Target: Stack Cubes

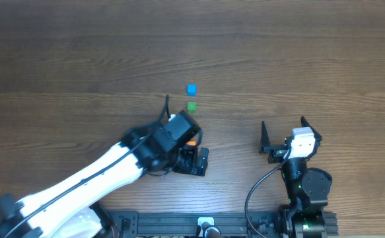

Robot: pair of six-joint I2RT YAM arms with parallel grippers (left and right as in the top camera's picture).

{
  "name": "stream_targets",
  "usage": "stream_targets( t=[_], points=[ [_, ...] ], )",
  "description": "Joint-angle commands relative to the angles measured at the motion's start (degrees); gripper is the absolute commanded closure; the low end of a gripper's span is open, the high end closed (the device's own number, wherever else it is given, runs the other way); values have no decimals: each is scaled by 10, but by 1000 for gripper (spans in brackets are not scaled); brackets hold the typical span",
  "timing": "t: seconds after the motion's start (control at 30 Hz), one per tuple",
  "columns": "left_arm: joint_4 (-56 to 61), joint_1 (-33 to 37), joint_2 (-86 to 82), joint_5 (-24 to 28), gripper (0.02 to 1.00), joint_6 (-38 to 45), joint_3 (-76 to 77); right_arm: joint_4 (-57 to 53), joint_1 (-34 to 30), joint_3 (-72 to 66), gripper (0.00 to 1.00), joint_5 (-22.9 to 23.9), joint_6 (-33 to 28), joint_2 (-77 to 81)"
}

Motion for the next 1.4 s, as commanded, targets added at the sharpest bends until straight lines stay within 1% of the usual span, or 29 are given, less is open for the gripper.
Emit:
stream_targets(
  t=[0.03,0.17,0.3,0.53,0.73,0.9,1.13,1.27,1.4],
  points=[
    [12,-14,73,-57,18,-117,9,-2,-3,-3,7,2,-3,-5],
    [45,-16,128,-73,20,-124,9,-2,-3,-3,7,2,-3,-5],
    [63,-22,163,-100,20,-134,9,-2,-3,-3,7,2,-3,-5],
    [63,-29,176,-114,23,-127,9,-2,-3,-3,7,2,-3,-5],
    [64,-42,179,-116,25,-116,9,-2,-3,-3,7,2,-3,-5],
    [64,-48,181,-116,80,-103,8,-2,-3,-3,9,2,-3,-5],
    [66,-55,199,-117,108,-103,8,-2,-3,-3,7,2,-3,-5],
    [67,-56,203,-126,148,-103,9,-2,-3,-3,7,2,-3,-5],
    [67,-56,203,-127,163,-103,9,-2,-3,-3,9,2,-3,-5]
  ],
)
